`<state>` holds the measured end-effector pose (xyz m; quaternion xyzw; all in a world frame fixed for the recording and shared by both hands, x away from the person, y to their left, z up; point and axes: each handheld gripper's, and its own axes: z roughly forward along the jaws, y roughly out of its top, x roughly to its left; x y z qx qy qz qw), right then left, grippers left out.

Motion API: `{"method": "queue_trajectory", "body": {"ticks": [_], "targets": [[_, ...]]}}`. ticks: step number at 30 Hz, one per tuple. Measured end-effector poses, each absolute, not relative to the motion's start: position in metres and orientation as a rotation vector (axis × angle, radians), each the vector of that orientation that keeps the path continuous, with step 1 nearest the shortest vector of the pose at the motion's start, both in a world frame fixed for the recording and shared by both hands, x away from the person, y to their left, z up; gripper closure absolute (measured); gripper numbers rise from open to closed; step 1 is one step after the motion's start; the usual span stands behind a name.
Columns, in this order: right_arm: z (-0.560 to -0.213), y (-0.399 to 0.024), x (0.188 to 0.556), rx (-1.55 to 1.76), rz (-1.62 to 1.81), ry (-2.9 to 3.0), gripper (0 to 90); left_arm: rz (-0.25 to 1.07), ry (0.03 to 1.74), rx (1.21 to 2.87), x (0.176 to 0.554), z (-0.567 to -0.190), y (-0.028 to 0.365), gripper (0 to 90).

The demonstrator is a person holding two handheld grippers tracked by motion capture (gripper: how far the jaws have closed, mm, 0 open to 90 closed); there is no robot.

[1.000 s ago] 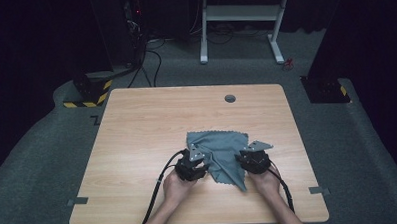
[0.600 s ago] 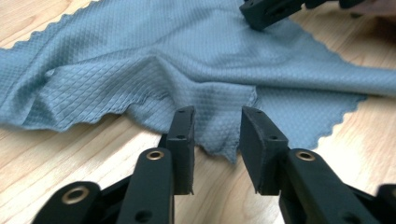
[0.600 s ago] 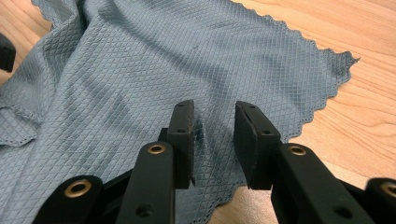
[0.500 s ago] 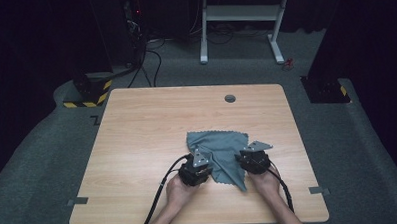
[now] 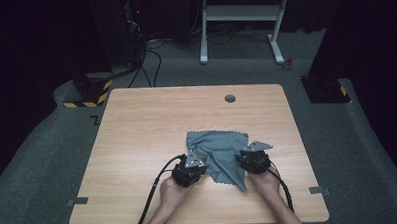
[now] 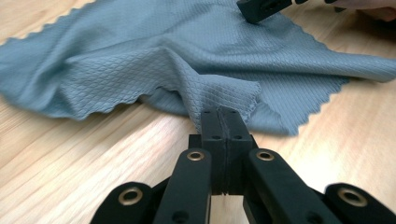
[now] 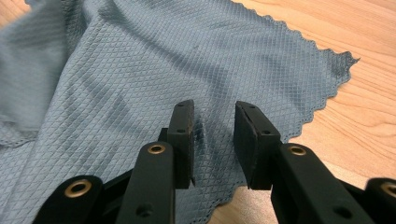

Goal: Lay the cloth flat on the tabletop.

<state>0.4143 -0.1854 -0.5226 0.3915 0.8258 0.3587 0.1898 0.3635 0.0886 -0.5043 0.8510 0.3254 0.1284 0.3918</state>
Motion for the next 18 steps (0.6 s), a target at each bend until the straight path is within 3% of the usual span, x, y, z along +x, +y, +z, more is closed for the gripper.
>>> {"method": "queue_trajectory", "body": {"ticks": [12,18], "targets": [[-0.522,-0.187,0.416,1.086,1.015,2.334,68.5,0.323,0.919,2.144,0.323,-0.504,0.155,89.9],[-0.518,-0.185,0.418,1.092,0.961,2.352,67.9,0.331,0.966,2.151,0.317,-0.512,0.163,89.6]]}}
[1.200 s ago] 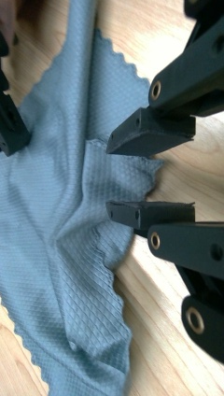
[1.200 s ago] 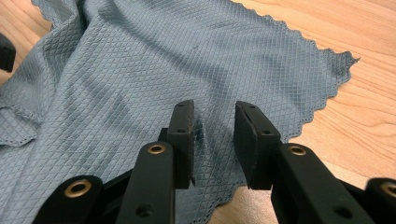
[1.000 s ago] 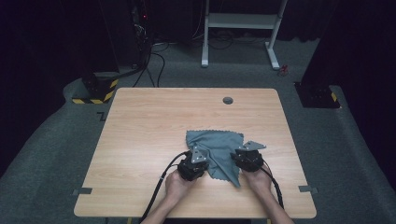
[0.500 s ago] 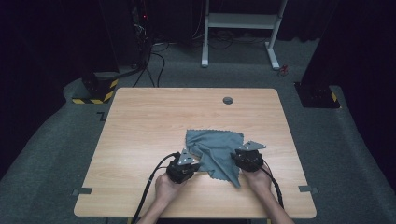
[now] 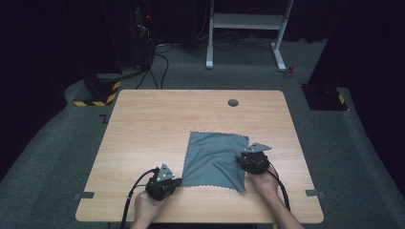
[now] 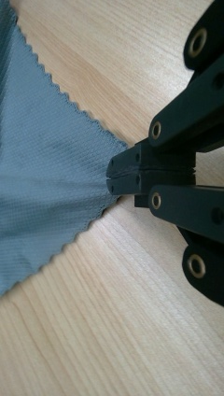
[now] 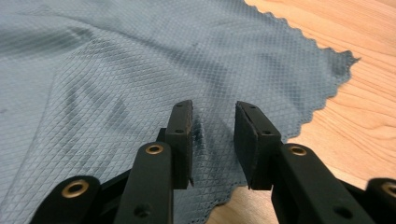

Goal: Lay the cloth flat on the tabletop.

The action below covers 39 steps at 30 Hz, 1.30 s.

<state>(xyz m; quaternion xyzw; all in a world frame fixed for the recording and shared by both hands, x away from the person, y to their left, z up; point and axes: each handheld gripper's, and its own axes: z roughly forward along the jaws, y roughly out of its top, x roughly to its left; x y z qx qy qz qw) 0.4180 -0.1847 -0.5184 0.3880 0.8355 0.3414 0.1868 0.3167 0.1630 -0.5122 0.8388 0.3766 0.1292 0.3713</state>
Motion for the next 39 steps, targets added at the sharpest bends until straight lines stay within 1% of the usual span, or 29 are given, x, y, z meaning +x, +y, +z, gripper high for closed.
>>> {"method": "queue_trajectory", "body": {"ticks": [4,7,12,13,15,18,22,24,25,26,29,35,36,38,39], "targets": [[-0.509,-0.188,0.408,1.083,0.990,2.355,71.6,0.345,0.945,2.159,0.315,-0.509,0.161,89.5],[-0.496,-0.193,0.390,1.050,1.025,2.385,73.6,0.346,0.946,2.146,0.316,-0.508,0.162,89.5],[-0.493,-0.197,0.367,0.992,1.021,2.455,72.6,0.332,0.962,2.133,0.316,-0.513,0.165,89.5],[-0.495,-0.196,0.366,0.993,1.004,2.460,71.4,0.344,0.956,2.140,0.316,-0.513,0.165,89.4],[-0.499,-0.197,0.371,1.028,0.989,2.444,68.2,0.328,0.961,2.140,0.316,-0.514,0.165,89.5],[-0.504,-0.198,0.383,1.116,0.983,2.408,68.7,0.335,0.952,2.143,0.316,-0.514,0.165,89.4],[-0.511,-0.193,0.388,1.090,0.906,2.445,76.4,0.321,0.953,2.141,0.315,-0.514,0.165,89.5],[-0.511,-0.192,0.388,1.069,0.896,2.451,86.2,0.314,0.952,2.133,0.315,-0.514,0.166,89.5],[-0.511,-0.192,0.388,1.062,0.883,2.448,89.4,0.305,0.955,2.126,0.315,-0.514,0.166,89.5],[-0.510,-0.192,0.389,1.053,0.874,2.455,89.8,0.306,0.950,2.132,0.315,-0.513,0.167,89.5],[-0.509,-0.191,0.394,1.021,0.829,2.447,90.0,0.297,0.952,2.130,0.314,-0.512,0.167,89.5],[-0.508,-0.198,0.410,1.080,0.830,2.437,89.6,0.266,0.915,2.163,0.310,-0.514,0.159,89.5],[-0.509,-0.198,0.411,1.084,0.833,2.435,88.5,0.262,0.915,2.174,0.309,-0.515,0.158,89.4],[-0.508,-0.199,0.408,1.088,0.843,2.426,81.8,0.254,0.914,2.182,0.309,-0.517,0.155,89.2],[-0.506,-0.201,0.405,1.083,0.862,2.421,81.5,0.253,0.911,2.182,0.308,-0.517,0.155,89.1]]}}
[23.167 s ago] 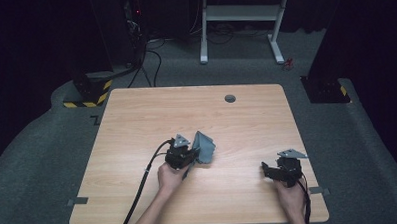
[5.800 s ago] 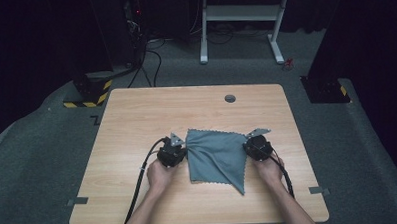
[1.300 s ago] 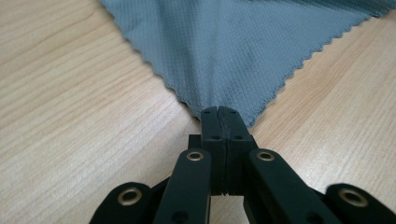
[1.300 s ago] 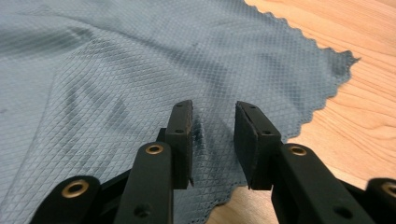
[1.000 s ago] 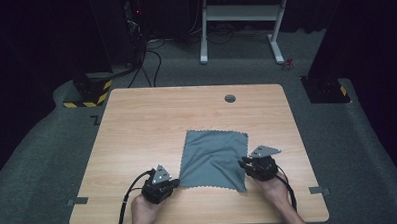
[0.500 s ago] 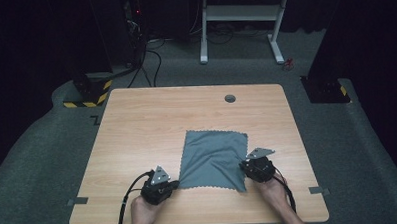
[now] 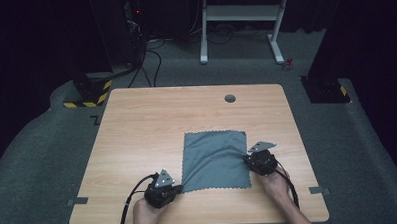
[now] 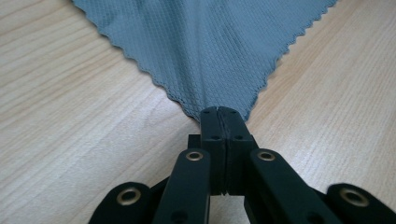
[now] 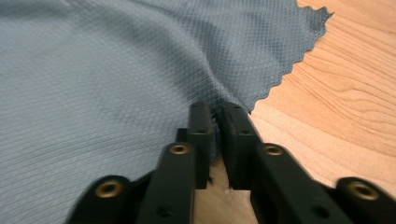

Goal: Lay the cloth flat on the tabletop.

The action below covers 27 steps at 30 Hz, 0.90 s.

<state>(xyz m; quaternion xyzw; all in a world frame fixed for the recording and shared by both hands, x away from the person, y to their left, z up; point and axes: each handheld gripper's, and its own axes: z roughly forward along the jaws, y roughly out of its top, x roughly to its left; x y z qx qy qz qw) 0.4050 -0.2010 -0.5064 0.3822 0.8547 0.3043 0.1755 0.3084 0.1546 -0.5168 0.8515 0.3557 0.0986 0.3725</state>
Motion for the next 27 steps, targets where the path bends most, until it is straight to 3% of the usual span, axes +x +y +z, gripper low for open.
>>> {"method": "queue_trajectory", "body": {"ticks": [9,13,17,27], "targets": [[-0.505,-0.204,0.351,0.968,0.984,2.492,79.4,0.289,0.915,2.179,0.310,-0.513,0.155,88.9],[-0.513,-0.202,0.344,0.951,0.959,2.508,79.1,0.306,0.926,2.173,0.309,-0.517,0.156,88.6],[-0.513,-0.202,0.340,0.918,0.943,2.507,89.3,0.281,0.924,2.180,0.308,-0.517,0.157,88.8],[-0.509,-0.208,0.331,0.880,0.911,2.563,89.3,0.248,0.901,2.202,0.302,-0.515,0.154,88.5]]}}
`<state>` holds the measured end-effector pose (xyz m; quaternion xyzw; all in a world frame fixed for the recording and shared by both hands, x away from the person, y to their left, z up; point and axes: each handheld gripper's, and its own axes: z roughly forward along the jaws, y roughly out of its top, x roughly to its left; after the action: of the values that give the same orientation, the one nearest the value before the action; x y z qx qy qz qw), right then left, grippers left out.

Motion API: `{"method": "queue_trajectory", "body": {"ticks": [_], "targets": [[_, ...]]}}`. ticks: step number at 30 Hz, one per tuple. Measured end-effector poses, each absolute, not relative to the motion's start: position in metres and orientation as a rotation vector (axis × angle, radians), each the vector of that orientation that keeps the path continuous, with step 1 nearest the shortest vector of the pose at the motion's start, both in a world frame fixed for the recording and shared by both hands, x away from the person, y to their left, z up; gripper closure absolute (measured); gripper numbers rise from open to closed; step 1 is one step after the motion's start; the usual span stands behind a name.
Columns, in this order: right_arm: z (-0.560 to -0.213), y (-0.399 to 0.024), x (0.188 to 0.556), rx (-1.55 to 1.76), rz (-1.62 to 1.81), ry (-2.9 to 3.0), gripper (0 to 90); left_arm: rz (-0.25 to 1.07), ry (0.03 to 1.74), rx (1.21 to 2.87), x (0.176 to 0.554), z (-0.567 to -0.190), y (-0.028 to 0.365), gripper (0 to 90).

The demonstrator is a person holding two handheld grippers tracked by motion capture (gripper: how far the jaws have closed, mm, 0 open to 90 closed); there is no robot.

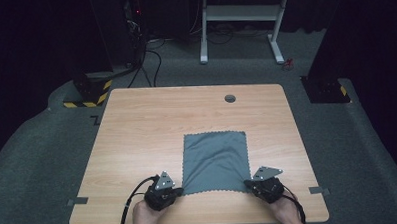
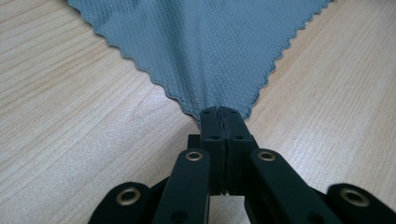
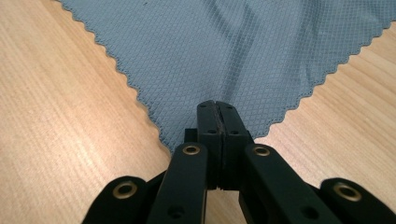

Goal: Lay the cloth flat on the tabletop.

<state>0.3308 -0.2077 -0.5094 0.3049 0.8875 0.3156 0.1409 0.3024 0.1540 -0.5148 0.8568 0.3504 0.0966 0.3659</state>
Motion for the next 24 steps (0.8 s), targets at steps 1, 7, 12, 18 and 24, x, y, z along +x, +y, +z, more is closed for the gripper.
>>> {"method": "queue_trajectory", "body": {"ticks": [1,7,12,18,24], "targets": [[-0.509,-0.208,0.331,0.879,0.921,2.561,87.8,0.259,0.909,2.185,0.303,-0.513,0.155,86.4],[-0.498,-0.214,0.360,0.976,1.019,2.438,82.4,0.344,0.977,2.088,0.333,-0.498,0.155,69.3],[-0.502,-0.217,0.408,1.133,1.050,2.331,80.4,0.388,1.064,2.066,0.380,-0.499,0.144,64.5],[-0.510,-0.203,0.448,1.179,0.985,2.301,74.8,0.431,1.197,2.050,0.435,-0.505,0.137,58.6],[-0.511,-0.198,0.472,1.279,0.956,2.247,70.5,0.453,1.293,2.052,0.471,-0.510,0.129,56.1]]}}
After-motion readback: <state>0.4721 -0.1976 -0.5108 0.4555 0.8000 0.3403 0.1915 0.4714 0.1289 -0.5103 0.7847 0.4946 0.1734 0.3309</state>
